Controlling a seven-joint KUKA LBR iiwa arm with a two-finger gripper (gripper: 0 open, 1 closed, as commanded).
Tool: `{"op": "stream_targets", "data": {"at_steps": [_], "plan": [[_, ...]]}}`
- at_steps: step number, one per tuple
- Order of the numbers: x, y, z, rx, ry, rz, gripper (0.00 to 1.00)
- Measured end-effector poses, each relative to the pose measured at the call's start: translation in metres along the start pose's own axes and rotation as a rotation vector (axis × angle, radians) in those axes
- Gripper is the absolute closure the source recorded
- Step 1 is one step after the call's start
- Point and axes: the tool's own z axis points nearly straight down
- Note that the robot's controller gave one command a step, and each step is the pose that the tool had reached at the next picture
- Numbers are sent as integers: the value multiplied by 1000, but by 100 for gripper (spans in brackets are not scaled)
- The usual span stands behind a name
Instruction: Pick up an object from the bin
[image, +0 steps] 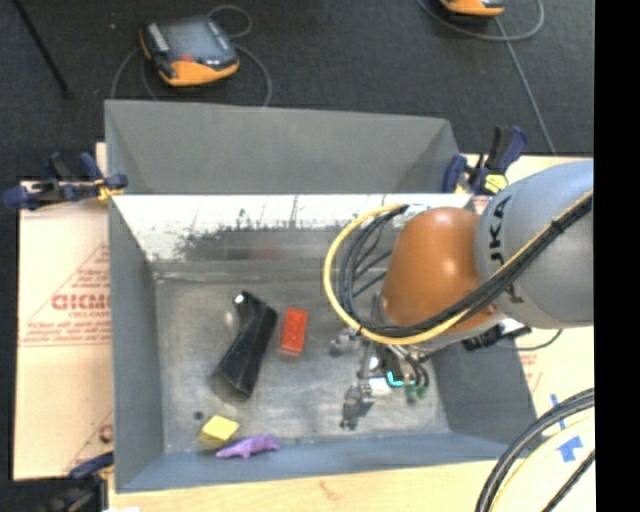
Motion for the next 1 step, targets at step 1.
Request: {"op": "stream_targets", "data": {"at_steps": [1], "plan": [[-2, 0, -3, 0, -8, 0, 0]]}}
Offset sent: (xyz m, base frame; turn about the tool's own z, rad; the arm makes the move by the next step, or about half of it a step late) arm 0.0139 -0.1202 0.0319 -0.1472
